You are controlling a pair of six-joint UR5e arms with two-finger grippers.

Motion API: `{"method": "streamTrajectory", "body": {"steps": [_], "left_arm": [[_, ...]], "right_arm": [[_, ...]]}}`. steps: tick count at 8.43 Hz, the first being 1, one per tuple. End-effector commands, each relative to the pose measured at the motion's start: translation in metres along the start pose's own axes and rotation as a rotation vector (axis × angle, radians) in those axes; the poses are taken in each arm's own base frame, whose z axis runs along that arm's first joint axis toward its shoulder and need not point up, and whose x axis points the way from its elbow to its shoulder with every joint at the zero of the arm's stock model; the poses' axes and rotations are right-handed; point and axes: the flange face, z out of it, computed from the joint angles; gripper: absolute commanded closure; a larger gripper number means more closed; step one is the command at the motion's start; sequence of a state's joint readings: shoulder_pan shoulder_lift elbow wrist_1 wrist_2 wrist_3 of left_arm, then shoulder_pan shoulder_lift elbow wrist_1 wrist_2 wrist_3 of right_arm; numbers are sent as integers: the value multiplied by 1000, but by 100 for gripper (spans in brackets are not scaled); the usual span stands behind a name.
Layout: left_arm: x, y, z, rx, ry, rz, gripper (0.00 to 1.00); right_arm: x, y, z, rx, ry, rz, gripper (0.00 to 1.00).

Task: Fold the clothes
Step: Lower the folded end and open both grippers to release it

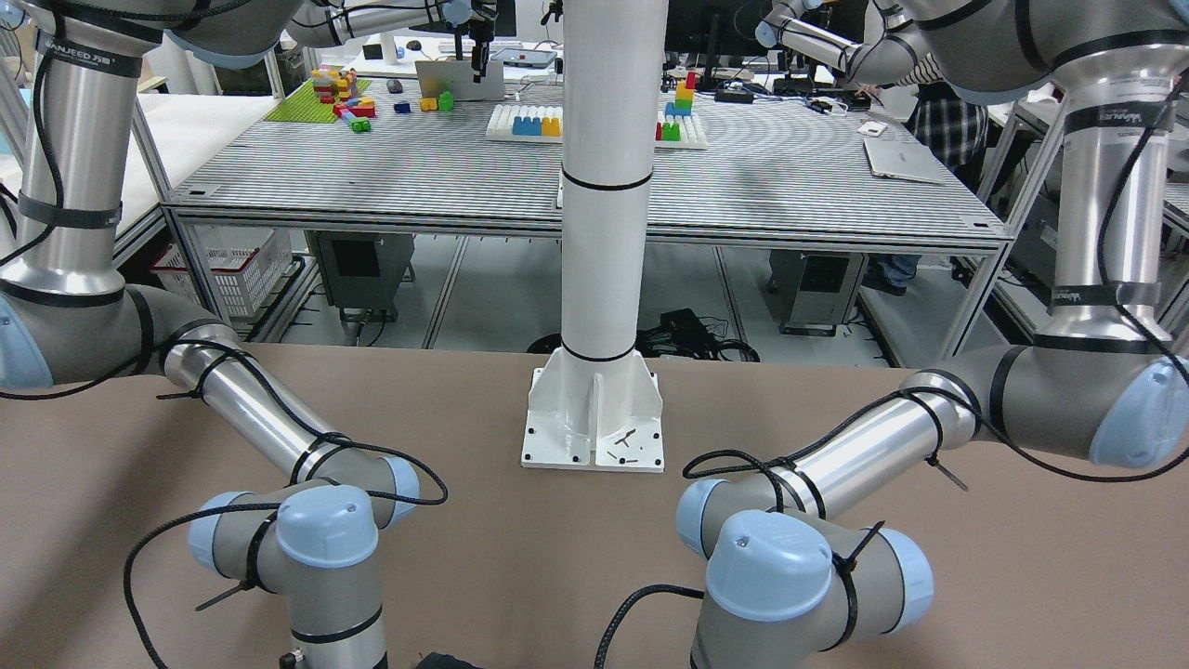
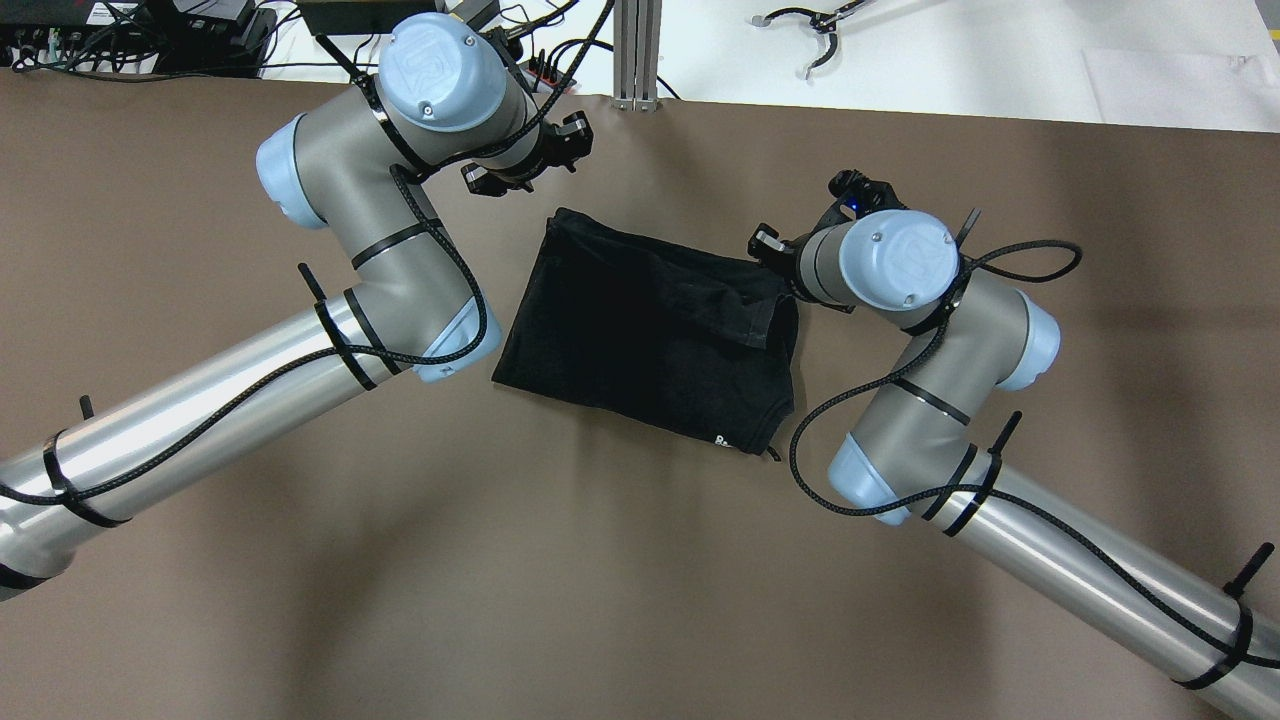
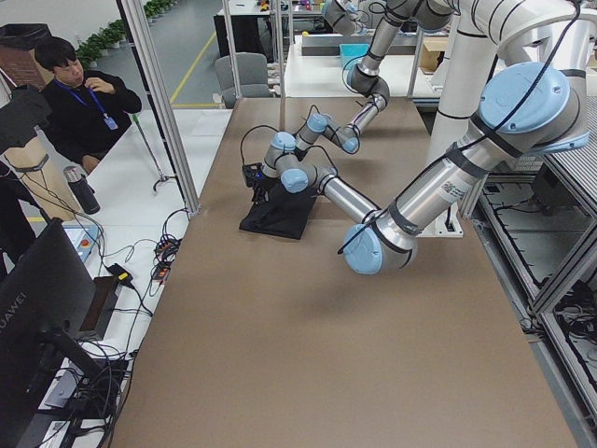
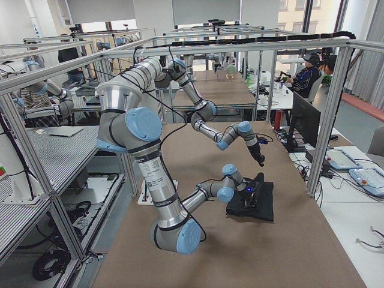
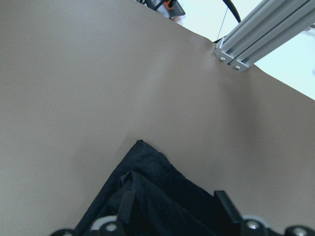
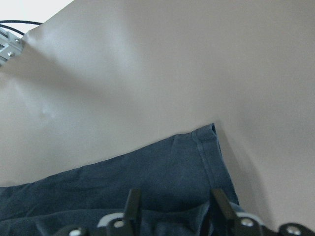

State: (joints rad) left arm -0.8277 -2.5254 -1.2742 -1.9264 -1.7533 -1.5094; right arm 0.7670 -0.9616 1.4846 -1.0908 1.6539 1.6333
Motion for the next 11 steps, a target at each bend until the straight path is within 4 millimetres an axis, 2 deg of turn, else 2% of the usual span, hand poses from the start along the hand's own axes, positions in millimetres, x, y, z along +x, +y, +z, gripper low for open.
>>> {"method": "streamTrajectory", "body": {"steps": [1, 2, 3, 4, 5, 6, 7, 8, 10, 11], "left_arm": [[11, -7, -11, -1, 24, -5, 5], [7, -6, -10, -4, 21, -1, 5], [6, -4, -10, -22, 23, 1, 5], [5, -3, -9, -23, 21, 2, 5], [4, -3, -8, -24, 20, 1, 5], [3, -3, -7, -24, 18, 1, 5], [3, -1, -7, -27, 18, 1, 5], [4, 1, -6, -28, 18, 0, 5], [3, 2, -5, -29, 19, -2, 5], [4, 2, -6, -29, 22, -3, 5]], "right_arm": [[-19, -17, -40, -47, -70, -13, 6], [-26, -5, -52, -61, -93, -11, 6], [-28, 34, -49, -110, -95, -32, 7], [-29, 64, -45, -145, -76, -51, 20], [-29, 92, -42, -166, -66, -70, 64], [-25, 115, -35, -155, -55, -89, 94], [-19, 145, -24, -142, -41, -123, 100], [-9, 156, -5, -136, 1, -136, 100], [1, 157, 18, -124, 47, -147, 100], [7, 150, 29, -93, 67, -149, 100]]}}
